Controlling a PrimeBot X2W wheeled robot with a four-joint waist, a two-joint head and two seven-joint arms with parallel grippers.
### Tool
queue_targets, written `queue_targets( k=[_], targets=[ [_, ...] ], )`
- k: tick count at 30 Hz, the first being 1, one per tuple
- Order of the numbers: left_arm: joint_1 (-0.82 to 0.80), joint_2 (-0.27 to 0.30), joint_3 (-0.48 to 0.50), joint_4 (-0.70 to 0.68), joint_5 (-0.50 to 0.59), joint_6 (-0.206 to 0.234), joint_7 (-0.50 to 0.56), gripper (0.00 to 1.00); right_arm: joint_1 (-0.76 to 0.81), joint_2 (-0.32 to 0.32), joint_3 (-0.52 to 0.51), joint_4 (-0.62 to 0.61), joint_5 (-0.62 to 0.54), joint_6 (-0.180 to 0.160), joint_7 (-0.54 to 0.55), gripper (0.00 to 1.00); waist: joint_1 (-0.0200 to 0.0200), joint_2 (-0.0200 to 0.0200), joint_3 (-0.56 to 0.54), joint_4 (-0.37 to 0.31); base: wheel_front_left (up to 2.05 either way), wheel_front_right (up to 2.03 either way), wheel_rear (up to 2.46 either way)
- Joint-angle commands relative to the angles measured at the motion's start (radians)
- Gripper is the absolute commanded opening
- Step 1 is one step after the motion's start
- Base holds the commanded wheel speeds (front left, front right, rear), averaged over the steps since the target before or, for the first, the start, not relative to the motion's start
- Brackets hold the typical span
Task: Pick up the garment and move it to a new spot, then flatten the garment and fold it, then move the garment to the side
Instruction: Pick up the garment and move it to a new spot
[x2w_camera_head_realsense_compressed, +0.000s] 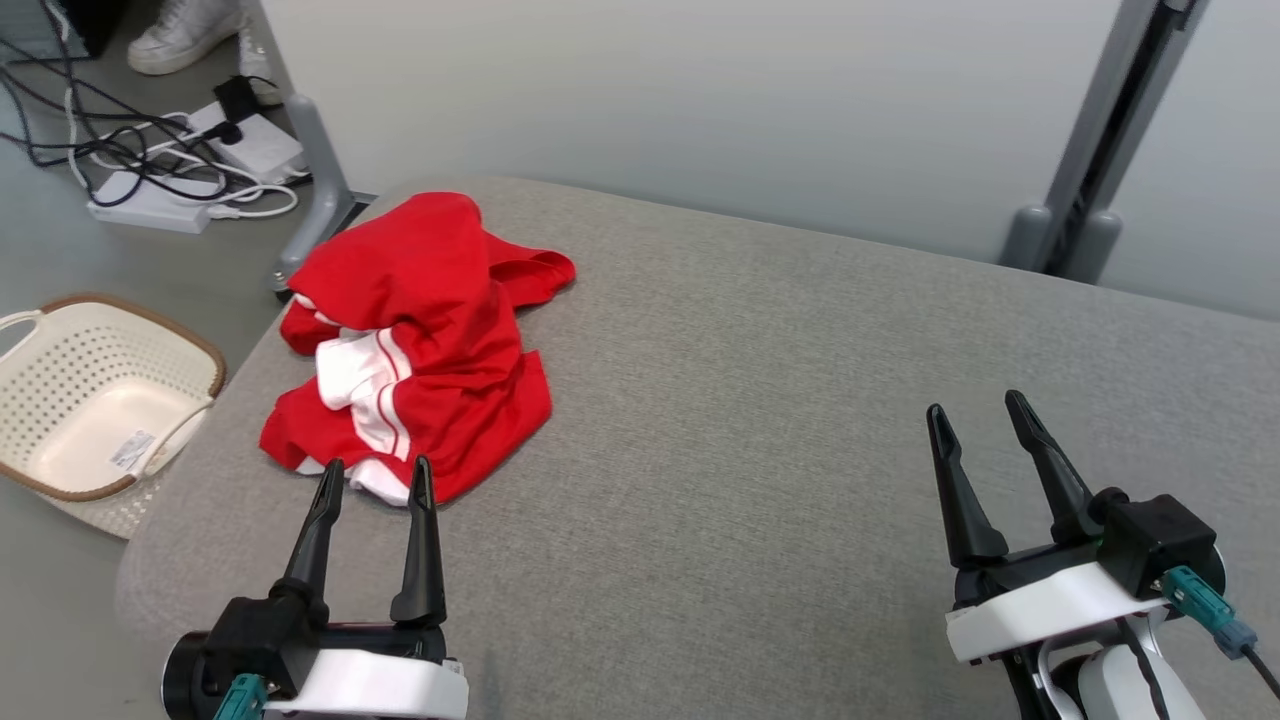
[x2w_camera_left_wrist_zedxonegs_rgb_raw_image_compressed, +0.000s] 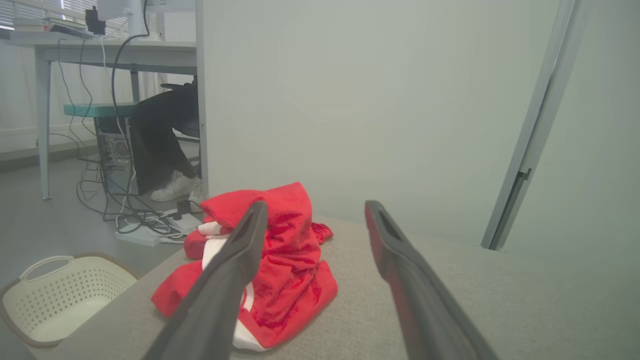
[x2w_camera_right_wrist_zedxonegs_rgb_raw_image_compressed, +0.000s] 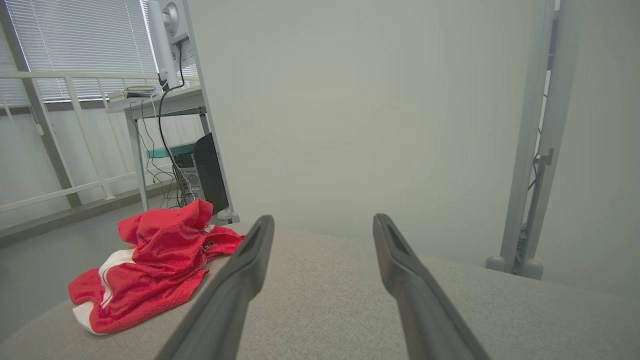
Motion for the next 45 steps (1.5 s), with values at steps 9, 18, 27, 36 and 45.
queue_targets(
  k=[9,18,27,36,45],
  targets=[
    [0.025,0.003,0.024,-0.027,-0.007,0.010,-0.003,1.00,-0.004,-0.007,0.049,-0.003,0.015,0.000,-0.002,1.00,0.0000,0.0000,-0.002,0.096,0.00,0.00,0.00],
    [0.033,0.004,0.033,-0.048,-0.018,0.026,-0.003,1.00,-0.038,-0.006,0.086,0.021,0.007,0.000,-0.002,1.00,0.0000,0.0000,0.013,0.108,0.00,0.00,0.00],
    [0.030,0.004,0.049,-0.040,-0.030,0.021,-0.003,1.00,-0.027,-0.006,0.081,0.020,0.019,0.000,-0.002,1.00,0.0000,0.0000,-0.002,0.101,0.00,0.00,0.00],
    [0.005,0.004,0.087,-0.021,-0.040,0.014,-0.003,1.00,-0.004,-0.006,0.059,-0.001,-0.016,0.000,-0.002,1.00,0.0000,0.0000,0.002,0.089,0.00,0.00,0.00],
    [-0.110,0.018,0.131,0.076,-0.056,-0.040,-0.002,1.00,-0.073,-0.007,0.055,-0.049,-0.104,0.000,-0.002,1.00,0.0000,0.0000,0.118,0.046,0.00,0.00,0.00]
  ],
)
